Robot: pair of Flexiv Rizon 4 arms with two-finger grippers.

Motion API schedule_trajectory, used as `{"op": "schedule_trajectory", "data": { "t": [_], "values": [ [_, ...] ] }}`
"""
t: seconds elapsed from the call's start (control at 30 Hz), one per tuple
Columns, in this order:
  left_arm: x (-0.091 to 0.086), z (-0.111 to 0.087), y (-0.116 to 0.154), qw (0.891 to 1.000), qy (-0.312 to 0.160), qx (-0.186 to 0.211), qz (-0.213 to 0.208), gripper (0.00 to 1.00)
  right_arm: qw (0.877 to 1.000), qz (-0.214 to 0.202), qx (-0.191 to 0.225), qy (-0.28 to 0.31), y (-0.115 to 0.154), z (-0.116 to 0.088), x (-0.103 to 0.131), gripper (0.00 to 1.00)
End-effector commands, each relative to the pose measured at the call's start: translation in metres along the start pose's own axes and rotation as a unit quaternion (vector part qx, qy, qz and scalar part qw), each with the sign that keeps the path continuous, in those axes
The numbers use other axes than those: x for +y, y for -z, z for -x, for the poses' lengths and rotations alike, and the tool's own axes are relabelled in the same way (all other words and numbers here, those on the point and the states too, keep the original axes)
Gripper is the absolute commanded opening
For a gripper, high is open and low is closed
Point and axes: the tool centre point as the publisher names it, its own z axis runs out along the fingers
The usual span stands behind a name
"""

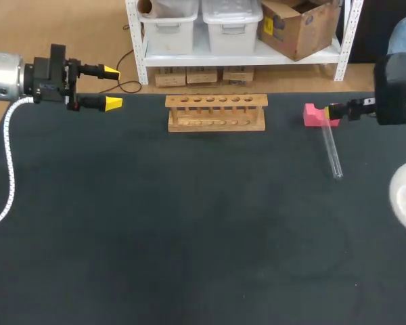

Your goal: Grasp the test tube, adjust it, and insert it.

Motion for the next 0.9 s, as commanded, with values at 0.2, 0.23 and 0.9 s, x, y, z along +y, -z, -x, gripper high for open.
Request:
{"op": "schedule_trajectory", "data": {
  "t": [0.2,0.23,0.9],
  "values": [
    [0.001,-0.001,0.000,1.000,0.000,0.000,-0.001,1.00,0.932,-0.361,-0.021,0.011,-0.037,-0.006,0.005,1.00],
    [0.001,-0.001,0.000,1.000,0.000,0.000,-0.001,1.00,0.930,-0.366,-0.021,0.011,-0.040,-0.006,0.006,1.00],
    [0.001,-0.001,0.000,1.000,0.000,0.000,-0.001,1.00,0.922,-0.385,0.039,0.000,-0.087,-0.032,-0.017,1.00]
  ]
}}
